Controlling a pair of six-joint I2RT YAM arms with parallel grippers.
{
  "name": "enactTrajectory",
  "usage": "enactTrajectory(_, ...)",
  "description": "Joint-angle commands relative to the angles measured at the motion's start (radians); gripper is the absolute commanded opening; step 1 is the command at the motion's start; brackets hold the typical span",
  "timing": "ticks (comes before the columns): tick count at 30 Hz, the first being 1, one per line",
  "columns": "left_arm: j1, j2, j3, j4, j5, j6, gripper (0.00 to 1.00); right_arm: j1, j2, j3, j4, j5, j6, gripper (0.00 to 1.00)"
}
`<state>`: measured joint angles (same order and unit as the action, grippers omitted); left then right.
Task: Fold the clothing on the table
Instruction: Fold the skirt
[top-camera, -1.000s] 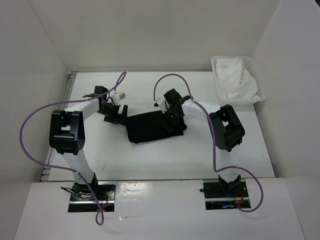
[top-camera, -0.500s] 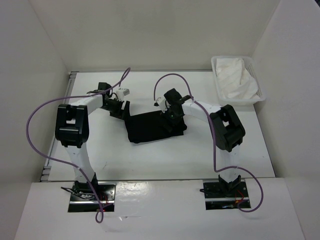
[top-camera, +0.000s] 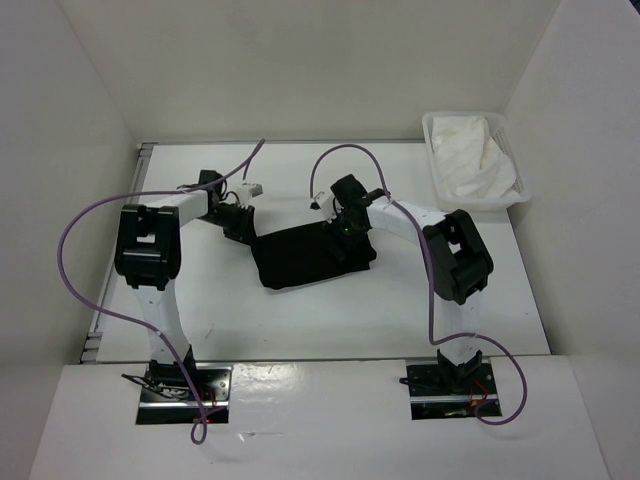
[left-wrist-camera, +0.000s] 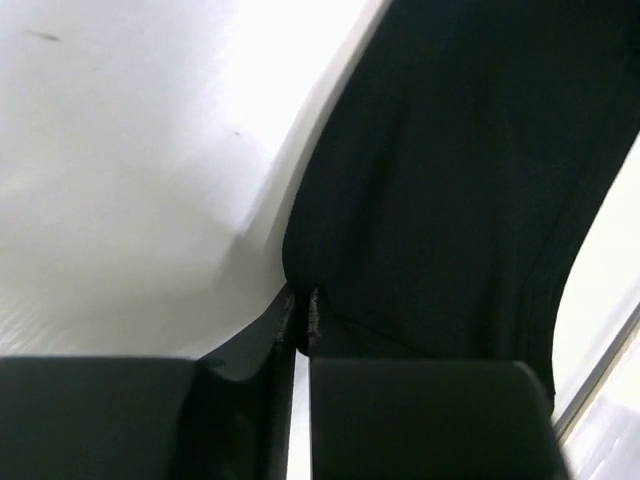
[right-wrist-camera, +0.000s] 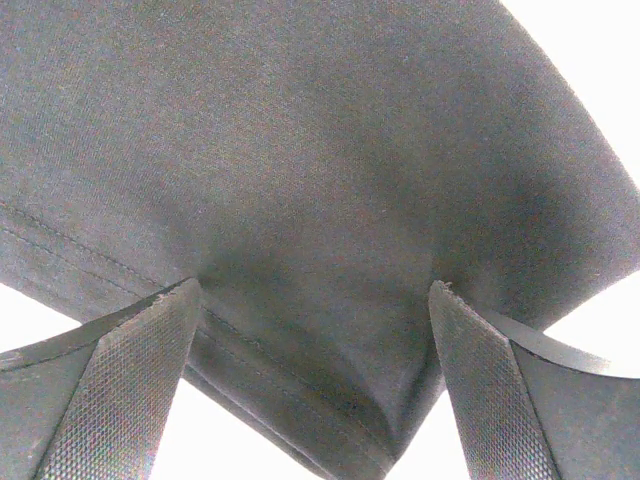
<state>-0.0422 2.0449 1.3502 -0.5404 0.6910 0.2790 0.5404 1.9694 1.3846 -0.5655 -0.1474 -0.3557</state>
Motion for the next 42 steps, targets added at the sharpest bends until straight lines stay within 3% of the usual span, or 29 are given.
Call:
enactTrajectory(1,-0.005,0.024,-0.025,-0.053,0.010,0.061,0.05,-0.005,-0.034,0.004,0.023,-0.018,0.006,0.99)
enactTrajectory(3,-0.005,0.011,-0.034,-0.062,0.010,0.061,0.00,-0.005,-0.017,0.013,0.023,-0.009,0.006,0.99)
enactTrajectory(14,0.015,-0.072,-0.080,-0.082,-0.019,0.042,0.00,-0.005,0.088,0.041,0.032,0.026,0.006,0.99)
enactTrajectory(25,0.015,-0.141,-0.108,-0.112,-0.039,0.016,0.00,-0.016,0.183,0.220,0.092,0.140,-0.003,0.99)
enactTrajectory(27,0.015,-0.141,-0.108,-0.112,-0.059,0.003,0.00,-0.016,0.159,0.277,0.050,0.086,-0.003,0.99)
enactTrajectory(34,0.015,-0.138,-0.099,-0.078,-0.085,-0.009,0.00,-0.103,-0.050,0.251,-0.037,-0.153,-0.012,0.99)
enactTrajectory(42,0.015,-0.111,-0.089,-0.069,-0.085,-0.009,0.00,-0.232,-0.001,0.180,-0.047,-0.259,-0.080,0.99)
